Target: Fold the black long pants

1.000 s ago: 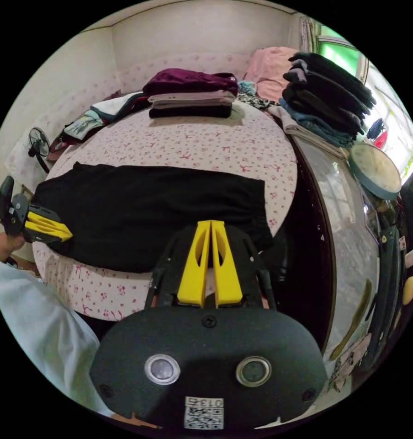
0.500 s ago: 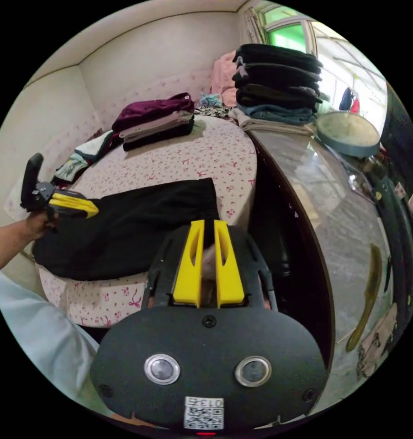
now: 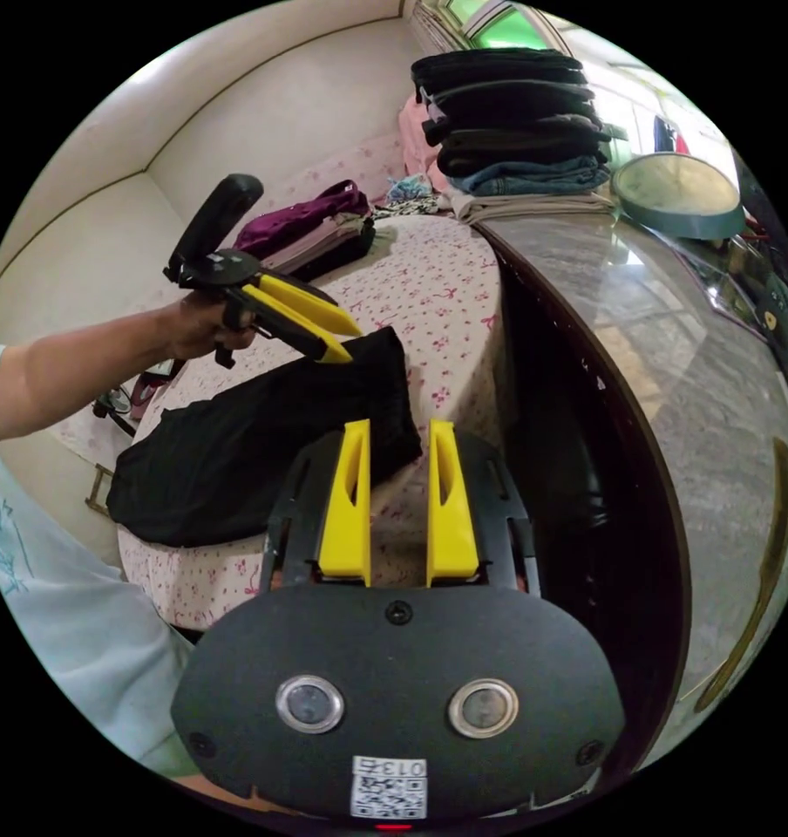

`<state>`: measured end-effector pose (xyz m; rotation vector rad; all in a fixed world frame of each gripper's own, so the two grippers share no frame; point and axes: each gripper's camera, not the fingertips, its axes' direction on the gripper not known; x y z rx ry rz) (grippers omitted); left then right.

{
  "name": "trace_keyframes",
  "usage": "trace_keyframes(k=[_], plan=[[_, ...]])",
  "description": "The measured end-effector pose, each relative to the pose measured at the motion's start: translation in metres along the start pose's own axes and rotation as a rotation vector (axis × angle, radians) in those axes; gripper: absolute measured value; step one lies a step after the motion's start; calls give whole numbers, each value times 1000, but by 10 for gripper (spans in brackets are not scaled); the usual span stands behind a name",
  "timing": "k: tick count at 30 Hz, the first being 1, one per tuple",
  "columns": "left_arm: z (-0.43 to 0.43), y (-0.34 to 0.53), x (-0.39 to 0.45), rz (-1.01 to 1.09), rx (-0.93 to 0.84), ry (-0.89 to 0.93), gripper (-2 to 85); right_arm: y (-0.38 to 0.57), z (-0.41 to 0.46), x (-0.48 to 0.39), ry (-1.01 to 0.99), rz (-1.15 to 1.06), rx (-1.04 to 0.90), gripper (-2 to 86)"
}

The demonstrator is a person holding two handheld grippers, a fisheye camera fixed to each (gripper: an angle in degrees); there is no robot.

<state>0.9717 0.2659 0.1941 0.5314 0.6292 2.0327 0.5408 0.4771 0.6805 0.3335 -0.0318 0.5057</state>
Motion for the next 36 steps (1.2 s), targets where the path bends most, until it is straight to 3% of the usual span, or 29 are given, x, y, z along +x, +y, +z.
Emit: trace_keyframes(k=[13, 19, 27, 36], plan=[[-1, 24, 7, 67, -37, 22, 15, -1, 10, -11, -1, -36, -39, 53], [-44, 74, 18, 70, 122, 36, 5, -11, -10, -41, -36, -101, -17, 30], [-122, 238, 59, 36, 302, -25, 5, -22, -45, -150, -239, -412, 26, 25], [-125, 439, 94, -219, 184, -142, 4, 1, 20, -353, -259, -831, -113, 26]])
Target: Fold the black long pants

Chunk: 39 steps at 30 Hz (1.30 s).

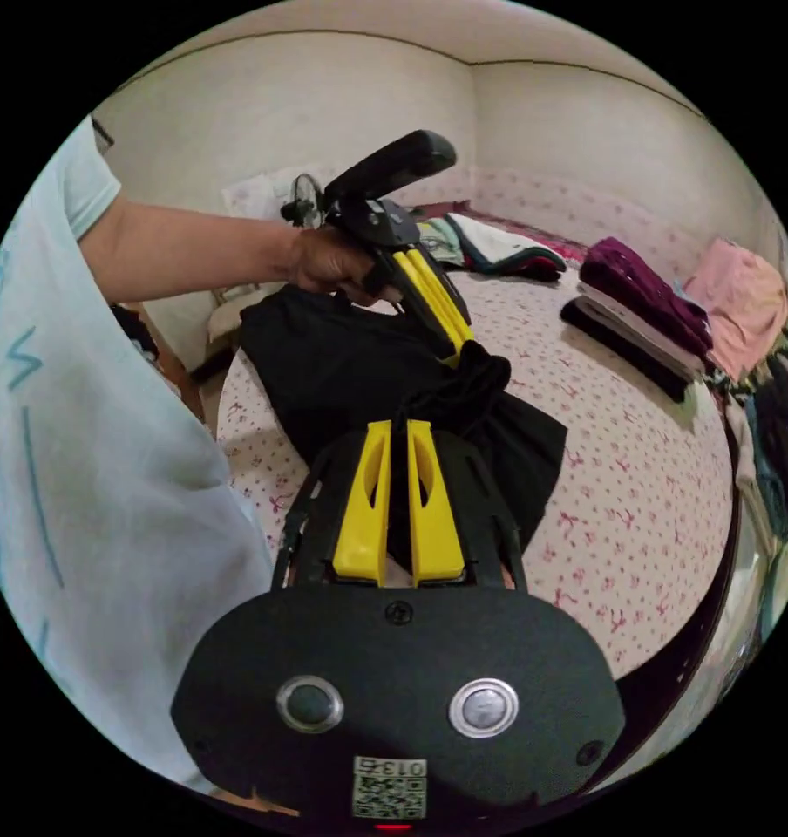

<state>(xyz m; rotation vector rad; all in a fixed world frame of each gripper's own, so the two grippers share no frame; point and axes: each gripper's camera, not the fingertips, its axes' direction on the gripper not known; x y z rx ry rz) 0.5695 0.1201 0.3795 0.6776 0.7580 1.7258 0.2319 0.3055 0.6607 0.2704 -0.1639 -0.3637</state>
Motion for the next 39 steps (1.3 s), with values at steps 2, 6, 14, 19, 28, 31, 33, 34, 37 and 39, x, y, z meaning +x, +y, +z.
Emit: trace_keyframes(k=[2, 6, 14, 19, 28, 31, 33, 34, 37, 39], plan=[[-5, 30, -5, -23, -17, -21, 4, -24, 21, -21, -11, -56, -23, 27], [-12, 89, -17, -46, -53, -70, 4, -76, 64, -59, 1, -132, -90, 28], [-19, 180, -43, -71, -92, -136, 7, -150, 118, -107, 78, -218, -138, 34], [-6, 241, -69, -191, -125, -106, 15, -185, 156, -134, 123, -301, -196, 55], [-30, 386, -82, -645, 45, -102, 58, -203, 107, -134, -24, -285, -100, 59], [-41, 435, -69, -767, 184, -10, 86, -193, 108, -106, 32, -164, -186, 54], [-38, 461, -56, -834, 244, 73, 130, -186, 112, -92, 52, -111, -249, 51], [-35, 465, -53, -848, 250, 102, 136, -182, 112, -86, 68, -85, -274, 49], [-17, 479, -42, -894, 256, 201, 162, -177, 111, -84, 92, -66, -295, 46], [-7, 479, -37, -920, 242, 199, 157, -178, 114, -88, 93, -86, -310, 46]])
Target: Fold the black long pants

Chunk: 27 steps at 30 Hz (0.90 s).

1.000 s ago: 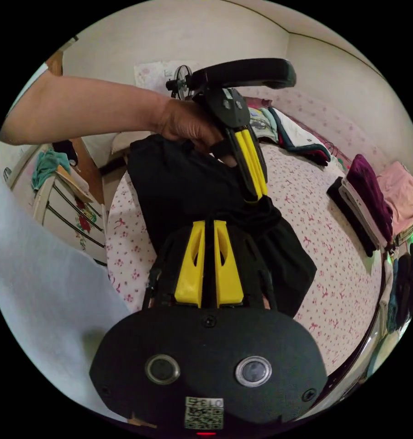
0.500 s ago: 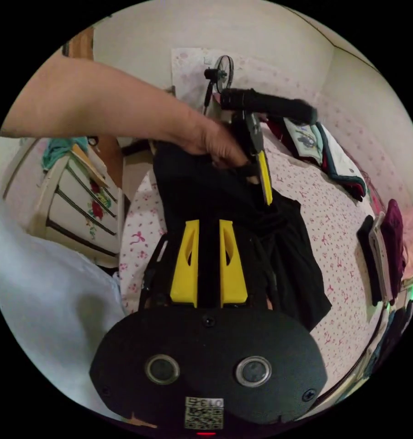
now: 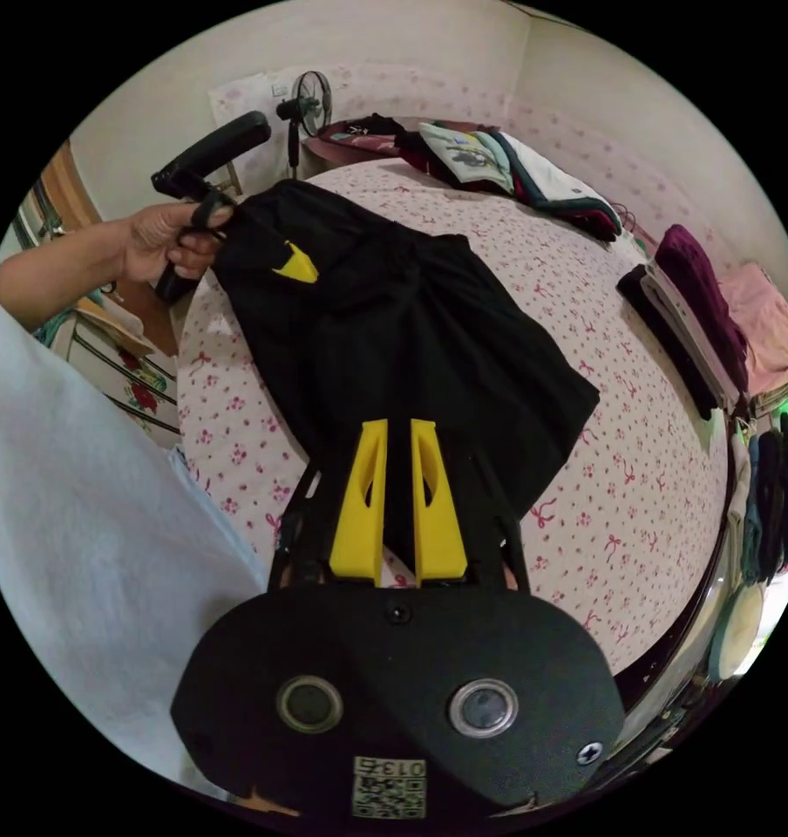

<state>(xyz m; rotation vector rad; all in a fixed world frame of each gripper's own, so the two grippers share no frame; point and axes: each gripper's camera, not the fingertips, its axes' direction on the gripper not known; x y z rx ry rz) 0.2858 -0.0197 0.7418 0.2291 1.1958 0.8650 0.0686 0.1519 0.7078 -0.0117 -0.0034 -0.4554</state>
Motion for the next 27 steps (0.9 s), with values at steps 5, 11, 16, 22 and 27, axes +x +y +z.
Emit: trace_keyframes(k=[5, 11, 16, 22, 27], plan=[[-15, 14, 18, -18, 144, -273, 108, -12, 1, -12, 23, -41, -19, 42], [13, 21, 18, 72, 37, -329, 84, -17, -5, -7, 26, -18, -6, 38], [24, 18, -7, 60, -43, -277, 18, -23, 0, -1, 7, -56, -55, 36], [-3, 45, -59, 15, -52, -233, 25, -17, -3, 13, -19, -72, -77, 29], [-16, 52, -84, -50, 10, -91, 91, -13, -28, 47, -24, 0, 31, 34]])
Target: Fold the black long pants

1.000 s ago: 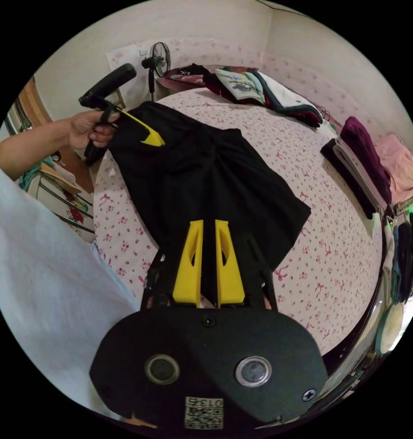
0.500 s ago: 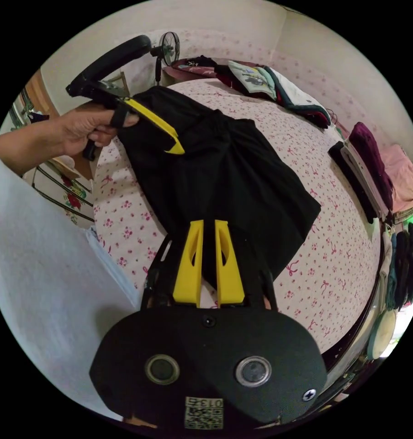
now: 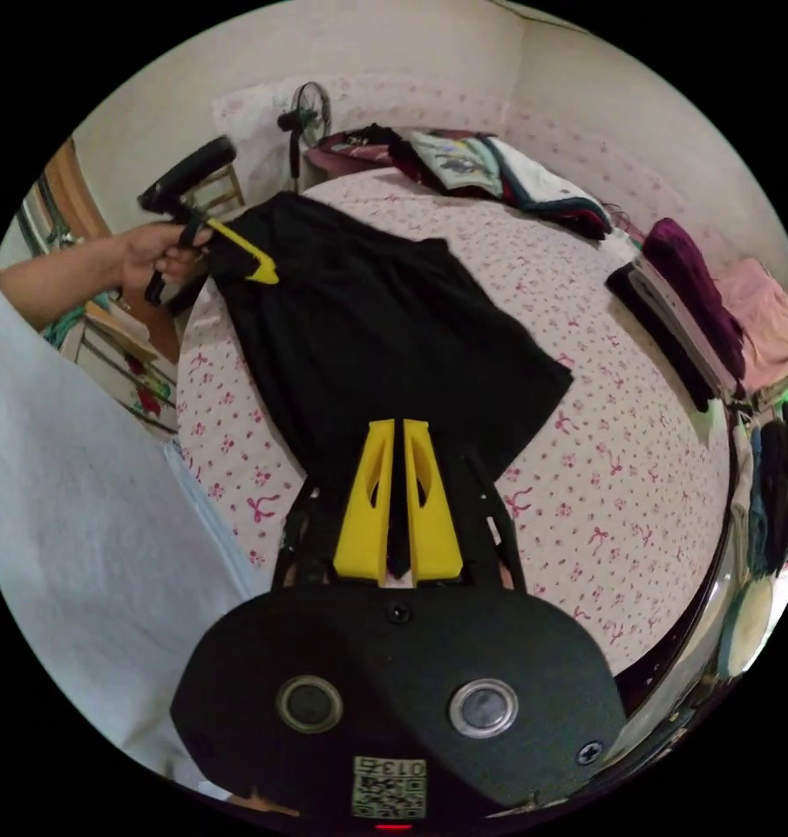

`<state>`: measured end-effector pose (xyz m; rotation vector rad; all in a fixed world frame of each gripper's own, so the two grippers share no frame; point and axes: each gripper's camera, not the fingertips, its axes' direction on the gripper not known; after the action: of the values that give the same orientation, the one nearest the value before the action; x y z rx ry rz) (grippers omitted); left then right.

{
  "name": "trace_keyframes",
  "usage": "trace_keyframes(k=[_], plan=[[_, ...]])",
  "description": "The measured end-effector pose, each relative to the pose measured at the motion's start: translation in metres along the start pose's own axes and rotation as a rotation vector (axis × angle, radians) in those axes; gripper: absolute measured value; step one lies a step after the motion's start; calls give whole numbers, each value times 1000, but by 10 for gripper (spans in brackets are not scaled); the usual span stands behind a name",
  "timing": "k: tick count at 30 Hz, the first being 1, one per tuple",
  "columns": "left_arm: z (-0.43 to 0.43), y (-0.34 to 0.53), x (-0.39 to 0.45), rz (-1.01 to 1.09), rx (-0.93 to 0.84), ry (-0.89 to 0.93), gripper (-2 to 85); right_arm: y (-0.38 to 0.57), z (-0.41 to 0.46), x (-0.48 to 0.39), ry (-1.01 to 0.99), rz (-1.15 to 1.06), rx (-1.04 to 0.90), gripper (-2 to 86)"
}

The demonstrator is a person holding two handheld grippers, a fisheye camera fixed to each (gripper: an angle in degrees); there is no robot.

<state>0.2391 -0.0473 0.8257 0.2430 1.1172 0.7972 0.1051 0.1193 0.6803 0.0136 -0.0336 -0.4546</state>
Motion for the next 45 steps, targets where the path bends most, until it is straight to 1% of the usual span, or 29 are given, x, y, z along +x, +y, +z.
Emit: trace_keyframes(k=[4, 7, 10, 14, 19, 21, 23, 25, 26, 29, 32, 34, 36, 38, 39, 41, 43, 45], plan=[[-6, -4, -4, -30, 82, 29, 110, -8, -11, 66, 91, 172, 42, 64], [13, -15, -8, -35, 8, 25, 114, -25, -6, 113, 79, 214, 42, 75], [22, -20, -10, -26, -17, -30, 101, -42, 3, 144, 23, 142, 37, 82], [24, -22, -13, -23, -42, -26, 98, -54, 18, 165, -51, 31, -29, 81], [30, -18, -12, -30, -37, -76, 65, -56, 39, 177, -129, -53, -160, 32], [34, -21, -11, -24, -36, -46, 36, -54, 34, 179, -92, -68, -168, 25], [39, -25, -2, 19, -42, -27, 28, -50, 29, 185, -82, -51, -166, 22], [47, -27, 5, 35, -62, -97, 25, -41, 26, 197, -123, 8, -145, 24], [49, -26, 4, 21, -47, -92, 25, -39, 27, 200, -134, 21, -142, 25], [47, -20, -8, -48, -3, -1, 32, -37, 28, 199, -111, 38, -153, 38], [31, -8, -13, -73, 64, -9, 42, -33, 4, 199, -62, 110, -85, 46], [21, 0, -18, -116, 110, -14, 52, -19, -21, 191, -39, 160, -4, 45], [15, 8, -17, -127, 141, -2, 71, -6, -33, 177, -57, 165, 19, 46], [18, 11, -10, -113, 127, -17, 94, 8, -38, 154, -99, 129, 9, 53], [22, 13, -5, -107, 104, -28, 115, 16, -38, 135, -105, 89, -16, 59], [31, 14, -1, -127, 73, -21, 130, 30, -38, 106, -101, 35, -48, 71], [40, 17, 1, -148, 64, 17, 132, 47, -38, 74, -134, 9, -75, 82], [48, 17, 6, -164, 49, 5, 113, 60, -40, 58, -116, 8, -78, 86]])
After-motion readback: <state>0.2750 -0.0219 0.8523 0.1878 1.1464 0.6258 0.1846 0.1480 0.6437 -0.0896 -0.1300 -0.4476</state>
